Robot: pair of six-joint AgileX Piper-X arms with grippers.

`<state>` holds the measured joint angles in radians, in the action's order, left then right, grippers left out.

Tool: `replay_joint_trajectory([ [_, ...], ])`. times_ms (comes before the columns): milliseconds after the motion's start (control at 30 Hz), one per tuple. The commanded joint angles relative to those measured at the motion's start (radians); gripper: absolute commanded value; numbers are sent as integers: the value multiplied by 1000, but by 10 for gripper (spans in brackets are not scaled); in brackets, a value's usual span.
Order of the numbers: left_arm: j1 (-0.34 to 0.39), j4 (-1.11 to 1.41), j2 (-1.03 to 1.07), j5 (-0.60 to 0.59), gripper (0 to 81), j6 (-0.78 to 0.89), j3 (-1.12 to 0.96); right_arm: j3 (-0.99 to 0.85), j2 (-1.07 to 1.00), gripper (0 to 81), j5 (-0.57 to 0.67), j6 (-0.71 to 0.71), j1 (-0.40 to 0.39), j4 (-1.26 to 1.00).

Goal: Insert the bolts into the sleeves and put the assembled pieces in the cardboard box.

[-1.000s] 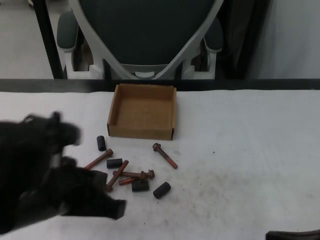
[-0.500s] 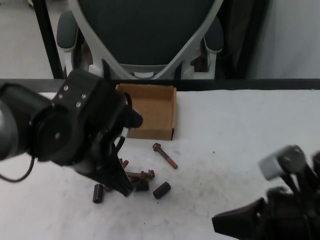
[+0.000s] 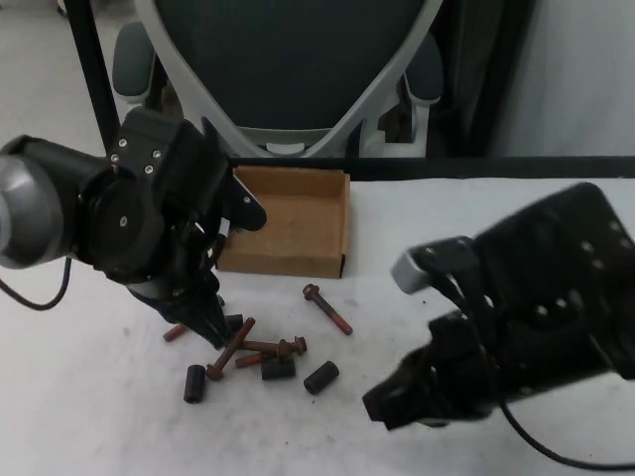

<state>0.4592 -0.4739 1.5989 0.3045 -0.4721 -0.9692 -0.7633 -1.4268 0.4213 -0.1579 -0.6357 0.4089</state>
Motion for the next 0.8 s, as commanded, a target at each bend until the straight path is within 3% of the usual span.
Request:
replay_joint_trajectory([
  [0, -11, 23, 20, 34, 449, 1, -20, -75, -45, 2, -4, 20, -2, 32],
  [100, -19, -5, 66, 34, 409, -1, -55, -130, -91, 2, -52, 40, -2, 88],
  [567, -44, -110, 263, 20, 411, -97, -182, -184, -128, 2, -125, 98, -1, 141],
  [767, -71, -109, 297, -100, 411, -75, -182, -184, -128, 2, -125, 117, -1, 141],
])
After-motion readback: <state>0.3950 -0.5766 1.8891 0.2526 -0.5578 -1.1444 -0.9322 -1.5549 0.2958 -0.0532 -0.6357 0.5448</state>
